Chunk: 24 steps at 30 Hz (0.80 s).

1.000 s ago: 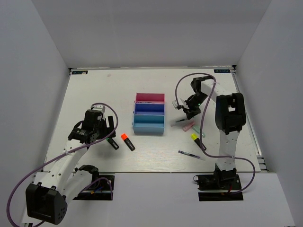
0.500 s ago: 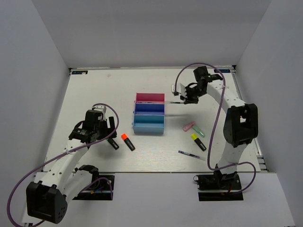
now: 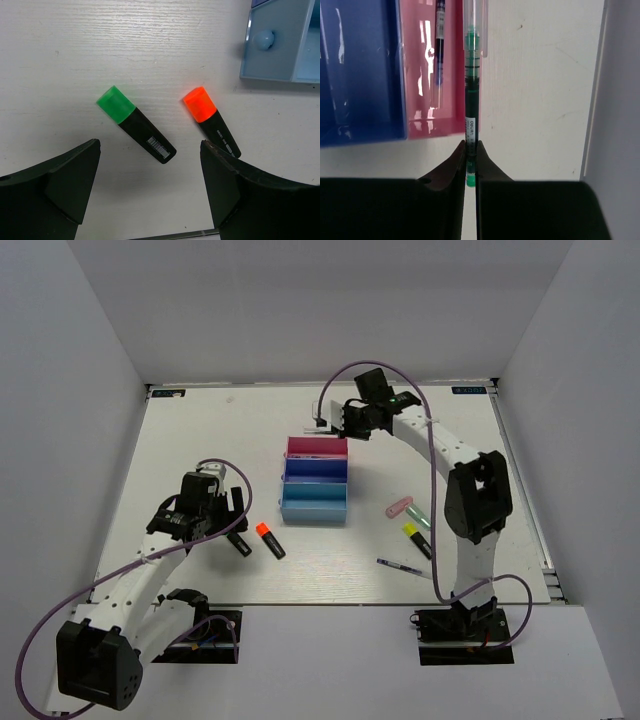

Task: Sort the stationery into containers
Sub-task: Place the pen in the storage box.

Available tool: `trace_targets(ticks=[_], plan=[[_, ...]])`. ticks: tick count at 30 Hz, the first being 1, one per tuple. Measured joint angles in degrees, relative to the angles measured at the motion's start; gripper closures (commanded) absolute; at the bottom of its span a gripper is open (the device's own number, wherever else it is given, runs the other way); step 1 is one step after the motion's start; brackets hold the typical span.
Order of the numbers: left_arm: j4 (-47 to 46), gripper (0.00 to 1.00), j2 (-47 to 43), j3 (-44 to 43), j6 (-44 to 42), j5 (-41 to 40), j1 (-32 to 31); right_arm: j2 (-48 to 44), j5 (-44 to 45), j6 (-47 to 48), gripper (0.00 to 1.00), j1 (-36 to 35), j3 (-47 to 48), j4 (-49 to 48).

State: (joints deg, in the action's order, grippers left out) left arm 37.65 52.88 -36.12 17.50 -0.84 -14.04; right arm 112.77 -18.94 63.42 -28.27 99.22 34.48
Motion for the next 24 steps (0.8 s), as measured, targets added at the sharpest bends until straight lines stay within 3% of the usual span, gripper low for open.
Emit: trace_targets(ticks=[6,9,13,17,18,20,24], plan=[[0.0,0.09,0.4,0.0,0.0,0.7,0.0,4.4,2.8,0.2,1.00,-2.5,4.2,-0.9],[0.0,0.09,0.4,0.0,0.0,1.0,0.0,5.8,3.8,0.6,0.95,-3.2,5.2,-0.8],[0.0,0.09,0.4,0.0,0.0,1.3,0.0,7.6,4.4,1.2,0.84,-3.6,5.7,-0.8],[0.0,0.09,0.4,0.0,0.0,1.5,0.0,9.2,4.9,1.0,0.61,-4.0,6.8,0.1],[0.0,0.09,0.4,0.0,0.0,1.6,0.0,9.5,4.9,1.0,0.50,-4.1,7.1,0.2],[0.0,0.09,0.4,0.0,0.0,1.6,0.0,9.9,5.2,0.6,0.45,-4.2,7.7,0.3],[0.0,0.09,0.4,0.0,0.0,1.6,0.0,9.9,5.0,-1.5,0.45,-4.5,7.9,0.4]])
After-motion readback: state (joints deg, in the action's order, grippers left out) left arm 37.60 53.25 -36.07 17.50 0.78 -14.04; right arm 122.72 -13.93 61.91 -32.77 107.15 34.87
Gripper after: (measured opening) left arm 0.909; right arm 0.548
